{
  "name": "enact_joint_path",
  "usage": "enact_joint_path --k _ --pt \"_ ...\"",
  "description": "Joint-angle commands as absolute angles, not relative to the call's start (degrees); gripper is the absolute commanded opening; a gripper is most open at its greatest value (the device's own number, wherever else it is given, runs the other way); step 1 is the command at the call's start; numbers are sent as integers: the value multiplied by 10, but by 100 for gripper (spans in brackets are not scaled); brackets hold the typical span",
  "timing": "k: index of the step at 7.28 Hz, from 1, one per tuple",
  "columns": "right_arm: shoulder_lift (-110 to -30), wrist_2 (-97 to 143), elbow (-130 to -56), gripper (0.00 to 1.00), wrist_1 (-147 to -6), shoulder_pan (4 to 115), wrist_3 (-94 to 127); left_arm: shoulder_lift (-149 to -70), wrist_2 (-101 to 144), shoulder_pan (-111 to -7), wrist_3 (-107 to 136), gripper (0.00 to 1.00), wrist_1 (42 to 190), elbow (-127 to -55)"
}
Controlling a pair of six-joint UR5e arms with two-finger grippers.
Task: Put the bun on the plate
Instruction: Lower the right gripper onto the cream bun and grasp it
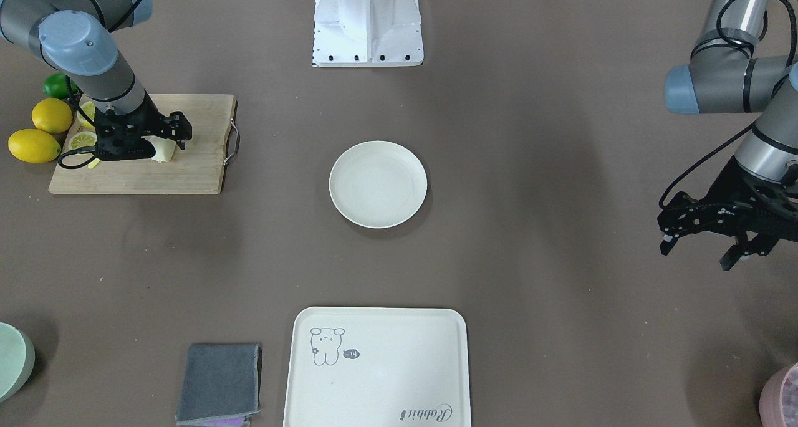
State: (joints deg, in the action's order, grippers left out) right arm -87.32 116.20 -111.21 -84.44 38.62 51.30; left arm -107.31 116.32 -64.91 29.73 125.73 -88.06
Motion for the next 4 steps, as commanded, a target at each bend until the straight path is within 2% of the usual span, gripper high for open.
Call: enact_joint_path --k 1,2,4 --pt "-876 1154 -1113 28 -845 387 540 -1070 1162 -657 299 98 1260 -875" --pt "-867 1151 -1114 0 -843 385 603 -1068 1161 -657 301 98 1260 -875" --pt "-868 1139 -1115 0 -846 386 606 -1068 1161 -658 340 98 1259 -877"
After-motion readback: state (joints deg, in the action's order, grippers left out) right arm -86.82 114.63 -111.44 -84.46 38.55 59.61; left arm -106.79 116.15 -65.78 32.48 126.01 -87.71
